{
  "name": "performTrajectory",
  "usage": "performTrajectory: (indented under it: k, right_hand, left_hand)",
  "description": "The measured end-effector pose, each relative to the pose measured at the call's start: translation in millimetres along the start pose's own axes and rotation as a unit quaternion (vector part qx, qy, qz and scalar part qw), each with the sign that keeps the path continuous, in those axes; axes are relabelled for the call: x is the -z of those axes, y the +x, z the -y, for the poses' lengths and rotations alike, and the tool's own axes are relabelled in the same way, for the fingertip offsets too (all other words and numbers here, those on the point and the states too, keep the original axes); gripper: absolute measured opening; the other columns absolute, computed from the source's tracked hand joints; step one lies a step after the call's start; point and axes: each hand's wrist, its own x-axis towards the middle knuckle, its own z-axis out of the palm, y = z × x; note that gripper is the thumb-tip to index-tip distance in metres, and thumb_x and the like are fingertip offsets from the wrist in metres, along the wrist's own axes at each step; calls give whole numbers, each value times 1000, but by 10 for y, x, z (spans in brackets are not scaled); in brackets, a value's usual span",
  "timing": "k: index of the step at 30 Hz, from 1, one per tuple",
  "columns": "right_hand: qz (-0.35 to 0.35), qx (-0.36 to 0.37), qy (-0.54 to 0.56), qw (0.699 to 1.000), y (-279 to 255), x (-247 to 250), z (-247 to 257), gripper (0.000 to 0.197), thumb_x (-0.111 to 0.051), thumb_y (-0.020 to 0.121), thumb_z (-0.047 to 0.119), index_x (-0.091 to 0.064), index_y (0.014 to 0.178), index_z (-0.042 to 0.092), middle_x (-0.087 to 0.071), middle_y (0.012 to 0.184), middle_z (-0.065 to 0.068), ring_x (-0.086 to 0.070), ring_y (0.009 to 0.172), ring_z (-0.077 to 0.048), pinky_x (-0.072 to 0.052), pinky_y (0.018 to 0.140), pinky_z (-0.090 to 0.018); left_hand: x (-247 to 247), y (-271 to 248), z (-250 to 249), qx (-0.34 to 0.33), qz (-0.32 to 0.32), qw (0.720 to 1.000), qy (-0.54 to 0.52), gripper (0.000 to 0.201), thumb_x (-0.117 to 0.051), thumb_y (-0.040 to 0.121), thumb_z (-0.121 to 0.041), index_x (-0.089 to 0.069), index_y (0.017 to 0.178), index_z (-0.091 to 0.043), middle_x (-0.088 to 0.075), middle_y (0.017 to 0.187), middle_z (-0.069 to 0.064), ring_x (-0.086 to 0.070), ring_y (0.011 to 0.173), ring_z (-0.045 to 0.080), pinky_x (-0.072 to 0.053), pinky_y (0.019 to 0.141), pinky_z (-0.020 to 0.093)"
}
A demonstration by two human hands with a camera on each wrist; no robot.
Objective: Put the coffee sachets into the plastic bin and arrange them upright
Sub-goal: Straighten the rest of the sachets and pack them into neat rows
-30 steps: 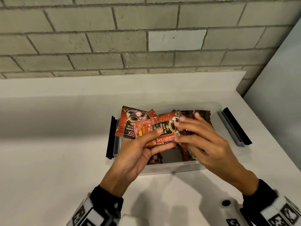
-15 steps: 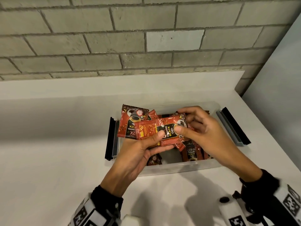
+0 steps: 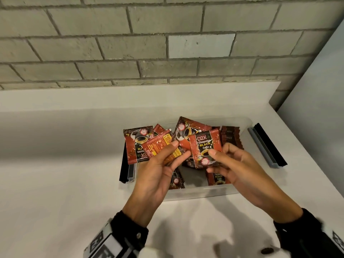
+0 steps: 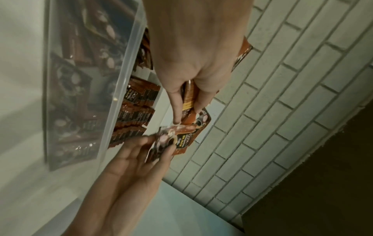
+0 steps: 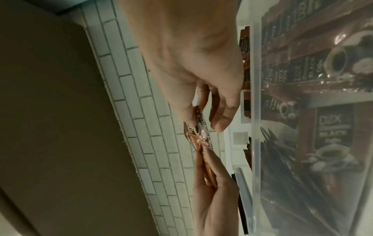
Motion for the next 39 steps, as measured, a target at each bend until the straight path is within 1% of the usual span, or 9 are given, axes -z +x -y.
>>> performTrajectory:
  k: [4, 11, 17, 21, 27, 29, 32, 36, 39]
  right_hand:
    - [4, 6, -14, 1000, 59, -94, -72, 26, -61, 83, 26, -61, 99, 6, -71, 102, -6, -68, 91, -12, -53, 77, -25]
    - [-35, 58, 62, 996, 198, -17, 82, 22, -55, 89, 11, -59, 111, 11, -67, 115, -12, -64, 108, -25, -56, 87, -33]
    - [14, 69, 56, 996, 210, 82, 302, 31, -47, 92, 5, -60, 115, 21, -69, 111, -3, -66, 104, -17, -57, 78, -29]
    - [107, 88, -98, 986, 219, 137, 546, 39, -46, 93, 7, -63, 117, 33, -65, 117, -2, -63, 108, -19, -56, 83, -34]
    - [264, 145, -345, 889, 267, 70, 946, 42, -56, 92, 19, -48, 132, 30, -60, 114, 4, -62, 105, -11, -55, 80, -26]
    - [295, 119, -398, 861, 317, 5, 986, 47, -61, 87, 31, -45, 131, 34, -56, 107, -8, -62, 100, -21, -56, 81, -37]
    - [360, 71, -451, 813, 351, -99, 977, 39, -56, 81, 34, -52, 120, 35, -55, 115, -9, -59, 104, -32, -54, 81, -49]
    - [386, 72, -471, 790, 385, -185, 918, 29, -56, 86, 22, -54, 114, 30, -56, 109, -13, -58, 96, -34, -54, 77, -49]
    - [397, 55, -464, 790, 392, -174, 883, 23, -54, 94, 16, -48, 114, 25, -61, 100, -3, -61, 84, -16, -54, 71, -34]
  left_hand:
    - [-62, -23, 115, 20, 11, 999, 28, 28, -69, 64, -2, -67, 92, -9, -74, 93, 11, -72, 83, 19, -60, 66, 29]
    - [-56, -45, 87, 5, 70, 993, 94, 19, -65, 78, -5, -71, 96, -9, -70, 107, 19, -68, 97, 35, -56, 82, 50]
    - [-8, -83, 25, 19, 115, 974, 196, 20, -51, 94, -16, -61, 110, -8, -70, 106, 20, -68, 95, 38, -56, 82, 50]
    - [23, -96, -57, 112, 213, 922, 304, 25, -53, 92, -13, -56, 115, -4, -68, 105, 25, -67, 92, 42, -57, 78, 50]
    - [20, -17, -168, 275, 318, 813, 403, 33, -58, 90, -4, -50, 122, -5, -68, 102, 21, -69, 81, 32, -58, 75, 46]
    - [-6, 11, -177, 292, 329, 785, 437, 33, -59, 88, -2, -52, 120, -5, -69, 103, 17, -70, 83, 27, -55, 83, 48]
    - [-78, 19, -226, 302, 355, 743, 480, 33, -53, 91, 4, -50, 123, 0, -67, 107, 15, -70, 82, 19, -58, 80, 33]
    - [-143, 45, -295, 302, 370, 689, 545, 35, -55, 90, 3, -49, 125, 2, -59, 122, 25, -65, 94, 27, -55, 87, 34]
    - [-139, 65, -333, 312, 370, 671, 561, 40, -56, 90, 1, -47, 129, 3, -62, 120, 20, -67, 91, 23, -56, 83, 31]
